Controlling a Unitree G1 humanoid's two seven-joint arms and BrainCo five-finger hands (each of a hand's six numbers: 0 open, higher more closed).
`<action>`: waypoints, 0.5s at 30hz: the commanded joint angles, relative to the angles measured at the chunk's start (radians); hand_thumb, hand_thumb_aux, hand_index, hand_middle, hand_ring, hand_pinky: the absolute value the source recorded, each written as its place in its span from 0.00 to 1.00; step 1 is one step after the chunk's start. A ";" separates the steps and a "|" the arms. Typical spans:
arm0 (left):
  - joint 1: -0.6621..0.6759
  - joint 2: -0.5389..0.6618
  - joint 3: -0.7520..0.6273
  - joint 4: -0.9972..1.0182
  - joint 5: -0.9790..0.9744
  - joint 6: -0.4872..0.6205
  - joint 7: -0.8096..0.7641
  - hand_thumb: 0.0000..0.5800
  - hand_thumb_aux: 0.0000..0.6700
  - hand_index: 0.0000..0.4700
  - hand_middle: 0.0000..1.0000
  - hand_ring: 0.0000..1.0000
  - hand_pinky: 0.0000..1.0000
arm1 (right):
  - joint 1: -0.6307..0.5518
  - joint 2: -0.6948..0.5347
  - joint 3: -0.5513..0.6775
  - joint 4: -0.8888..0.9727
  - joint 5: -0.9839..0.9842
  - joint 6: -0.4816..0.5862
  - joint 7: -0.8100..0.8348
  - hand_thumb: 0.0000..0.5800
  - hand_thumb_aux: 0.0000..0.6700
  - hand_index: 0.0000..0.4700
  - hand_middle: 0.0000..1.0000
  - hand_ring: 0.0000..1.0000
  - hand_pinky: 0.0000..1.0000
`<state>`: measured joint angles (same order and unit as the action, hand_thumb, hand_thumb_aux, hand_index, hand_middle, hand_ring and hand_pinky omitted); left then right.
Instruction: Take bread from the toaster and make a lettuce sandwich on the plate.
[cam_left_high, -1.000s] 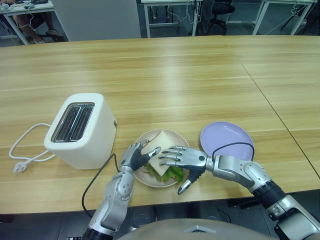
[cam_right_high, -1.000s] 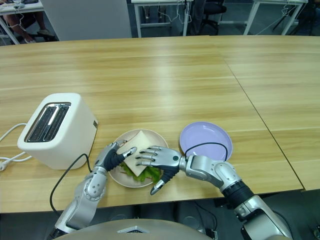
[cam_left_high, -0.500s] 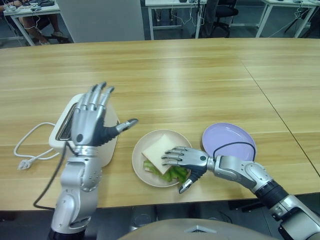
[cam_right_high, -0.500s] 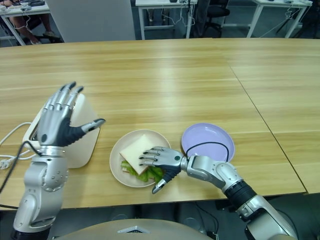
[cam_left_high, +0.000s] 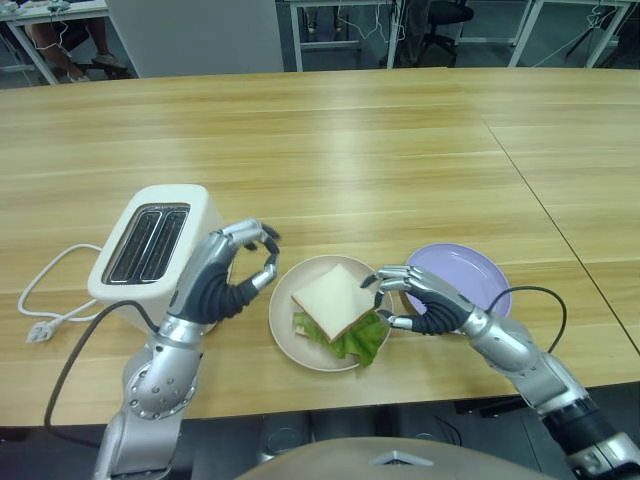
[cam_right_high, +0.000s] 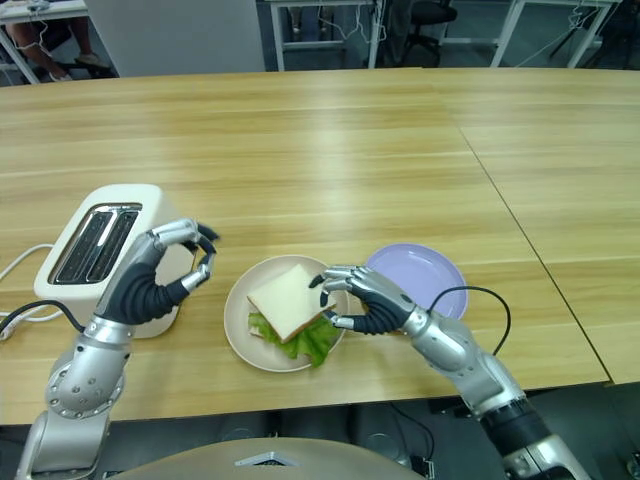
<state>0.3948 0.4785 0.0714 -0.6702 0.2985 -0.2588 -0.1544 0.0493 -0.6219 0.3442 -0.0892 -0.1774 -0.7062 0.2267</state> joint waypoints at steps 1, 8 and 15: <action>0.072 0.093 -0.048 0.029 0.012 -0.143 -0.107 1.00 1.00 0.98 1.00 1.00 1.00 | 0.088 -0.058 -0.007 -0.127 0.062 0.029 0.101 1.00 1.00 0.98 1.00 1.00 1.00; 0.159 0.201 -0.189 0.157 0.294 -0.201 -0.206 1.00 1.00 0.98 1.00 1.00 1.00 | 0.225 -0.113 0.043 -0.124 -0.177 0.044 0.189 1.00 1.00 0.98 1.00 1.00 1.00; 0.099 0.200 -0.316 0.295 0.517 -0.187 -0.212 1.00 1.00 0.98 1.00 1.00 1.00 | 0.193 -0.056 0.082 0.014 -0.467 0.045 0.103 1.00 1.00 0.98 1.00 1.00 1.00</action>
<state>0.5026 0.6734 -0.2181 -0.4075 0.7585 -0.4514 -0.3618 0.2510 -0.6821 0.4224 -0.1086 -0.5846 -0.6670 0.3525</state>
